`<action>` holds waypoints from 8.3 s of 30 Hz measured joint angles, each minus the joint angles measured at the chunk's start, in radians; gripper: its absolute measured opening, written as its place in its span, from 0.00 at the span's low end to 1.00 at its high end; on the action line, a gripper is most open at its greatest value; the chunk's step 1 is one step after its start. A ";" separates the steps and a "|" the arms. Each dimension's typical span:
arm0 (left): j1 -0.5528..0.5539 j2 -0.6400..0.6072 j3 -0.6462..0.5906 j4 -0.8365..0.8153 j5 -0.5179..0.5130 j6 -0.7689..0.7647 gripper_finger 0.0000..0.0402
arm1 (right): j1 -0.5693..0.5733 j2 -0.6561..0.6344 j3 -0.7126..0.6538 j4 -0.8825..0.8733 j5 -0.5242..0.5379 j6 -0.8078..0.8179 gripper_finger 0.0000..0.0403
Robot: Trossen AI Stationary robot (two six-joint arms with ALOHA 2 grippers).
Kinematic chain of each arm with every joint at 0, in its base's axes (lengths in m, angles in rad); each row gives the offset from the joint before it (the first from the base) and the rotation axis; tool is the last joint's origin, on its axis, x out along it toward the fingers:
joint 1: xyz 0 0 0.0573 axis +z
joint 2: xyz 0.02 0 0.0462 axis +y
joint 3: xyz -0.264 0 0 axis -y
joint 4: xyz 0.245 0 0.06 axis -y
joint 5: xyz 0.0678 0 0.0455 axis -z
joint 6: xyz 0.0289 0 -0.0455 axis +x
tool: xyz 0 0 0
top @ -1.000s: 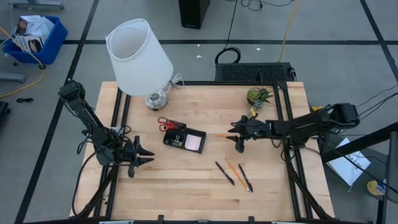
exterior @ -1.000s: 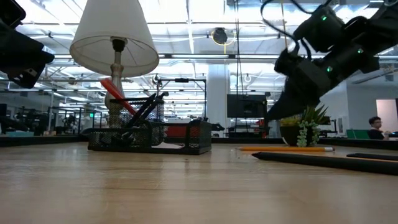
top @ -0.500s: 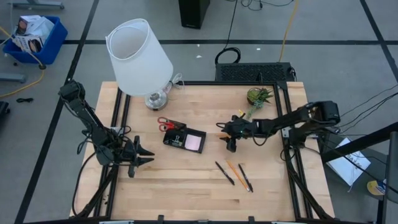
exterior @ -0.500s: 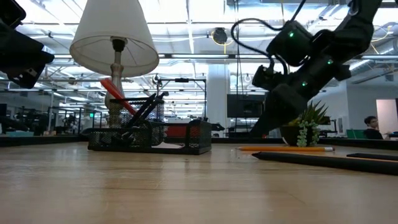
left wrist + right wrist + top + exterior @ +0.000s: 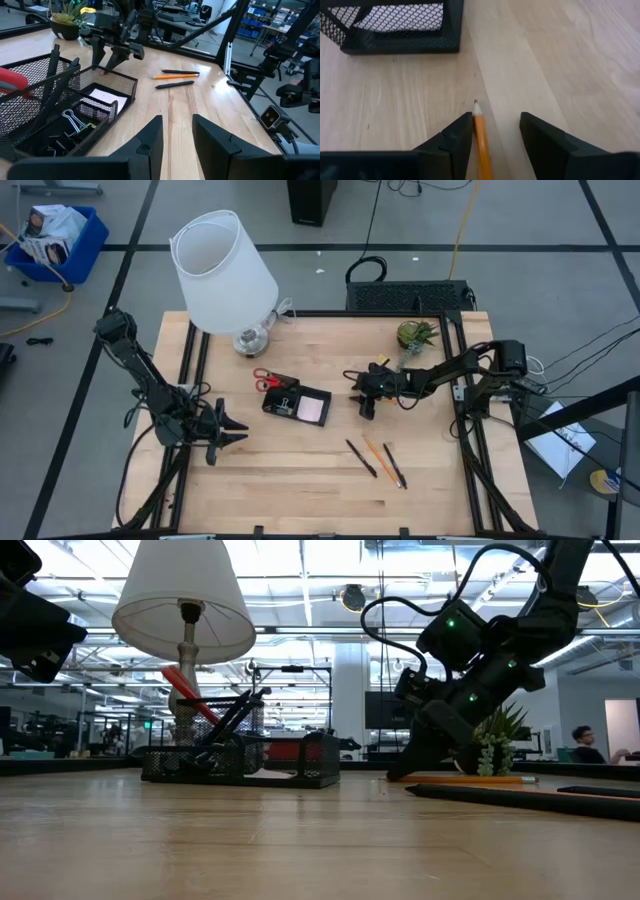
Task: Pick and place office supplies into organizer
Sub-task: Put the top orange pencil into the black desk organizer
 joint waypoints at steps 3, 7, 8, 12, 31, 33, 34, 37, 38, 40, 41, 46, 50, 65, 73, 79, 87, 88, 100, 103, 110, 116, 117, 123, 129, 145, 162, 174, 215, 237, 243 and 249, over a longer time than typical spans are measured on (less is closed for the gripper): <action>0.000 0.000 0.000 -0.001 0.000 -0.003 0.27 | 0.000 0.002 0.000 -0.002 0.002 0.006 0.37; 0.000 0.000 0.000 -0.001 0.000 -0.003 0.27 | -0.001 0.003 0.000 -0.016 0.006 0.001 0.28; 0.000 0.000 0.000 -0.001 0.000 -0.004 0.27 | -0.001 0.003 0.000 -0.023 0.006 0.001 0.26; 0.000 0.000 0.000 -0.001 0.000 -0.004 0.27 | 0.000 0.004 0.000 -0.052 0.003 0.005 0.16; 0.000 0.000 0.000 -0.001 0.000 -0.002 0.27 | 0.044 -0.081 -0.007 0.102 -0.019 0.079 0.02; 0.000 0.000 0.000 -0.001 -0.001 -0.002 0.27 | 0.060 -0.110 -0.006 0.114 -0.009 0.078 0.01; 0.000 0.000 0.000 -0.001 -0.002 -0.002 0.27 | 0.071 -0.126 -0.006 0.125 -0.009 0.077 0.00; 0.000 0.000 0.000 -0.002 -0.006 0.003 0.27 | 0.107 -0.169 -0.006 0.194 -0.009 0.070 0.00; 0.000 0.000 0.000 -0.003 -0.007 0.003 0.27 | 0.119 -0.182 -0.006 0.217 -0.009 0.065 0.00; 0.000 0.000 0.000 -0.002 -0.007 0.003 0.27 | 0.144 -0.196 -0.005 0.268 -0.007 0.048 0.00; 0.000 0.000 0.000 -0.002 -0.008 0.003 0.27 | 0.156 -0.204 -0.005 0.276 -0.005 0.035 0.00; 0.000 0.000 0.000 -0.002 -0.008 -0.006 0.27 | 0.196 -0.248 -0.005 0.185 -0.009 0.022 0.03; 0.000 0.000 0.000 -0.002 -0.009 -0.002 0.27 | 0.239 -0.236 -0.005 0.090 -0.005 0.099 0.12; 0.032 0.000 0.000 -0.005 -0.009 -0.015 0.27 | 0.461 -0.213 -0.001 -0.129 0.074 0.317 0.39; 0.061 0.000 0.000 -0.001 0.004 -0.027 0.27 | 0.460 -0.167 0.028 -0.171 0.154 0.236 0.33; 0.064 0.000 0.000 -0.004 0.018 -0.028 0.27 | 0.413 -0.121 0.028 -0.180 0.125 0.221 0.33; 0.064 0.000 0.000 -0.021 0.018 -0.022 0.27 | 0.403 0.005 0.088 -0.154 0.083 0.187 0.33; 0.064 0.000 0.000 -0.023 0.018 -0.028 0.27 | 0.403 0.028 0.095 -0.151 0.084 0.186 0.33; 0.064 0.000 0.000 -0.028 0.021 -0.049 0.27 | 0.409 0.146 0.048 0.027 0.114 0.178 0.23; 0.064 0.000 0.000 -0.028 0.021 -0.053 0.27 | 0.412 0.148 -0.001 0.114 0.139 0.177 0.21; 0.064 0.000 0.000 -0.028 0.021 -0.054 0.27 | 0.414 0.149 -0.080 0.219 0.151 0.160 0.18; 0.064 0.000 0.000 -0.026 0.021 -0.054 0.27 | 0.415 0.148 -0.108 0.233 0.152 0.143 0.20; 0.064 0.000 0.000 -0.026 0.021 -0.054 0.27 | 0.415 0.148 -0.110 0.236 0.152 0.143 0.20; 0.064 0.000 0.000 -0.026 0.020 -0.054 0.27 | 0.416 0.193 -0.115 0.310 0.173 0.143 0.20; 0.064 0.000 0.000 -0.025 0.021 -0.054 0.27 | 0.416 0.309 -0.114 0.507 0.185 0.159 0.18; 0.064 0.000 0.000 -0.025 0.020 -0.054 0.27 | 0.427 0.404 -0.114 0.651 0.192 0.177 0.15; 0.064 0.000 0.000 -0.024 0.018 -0.054 0.27 | 0.403 0.348 -0.119 0.659 0.175 0.140 0.04; 0.064 0.000 0.000 -0.026 0.017 -0.049 0.27 | 0.387 0.126 -0.118 0.544 0.222 0.053 0.04; 0.064 0.000 0.000 -0.026 0.018 -0.055 0.27 | 0.157 0.348 0.540 0.796 -0.068 -0.226 0.04; 0.064 0.000 0.000 -0.047 0.021 -0.062 0.27 | 0.062 0.612 0.993 0.850 -0.220 -0.204 0.04; 0.064 0.000 0.000 -0.063 0.021 -0.073 0.27 | 0.057 0.612 1.028 0.838 -0.248 -0.207 0.04; 0.064 0.000 0.000 -0.062 0.019 -0.070 0.27 | 0.052 0.612 1.032 0.837 -0.244 -0.230 0.04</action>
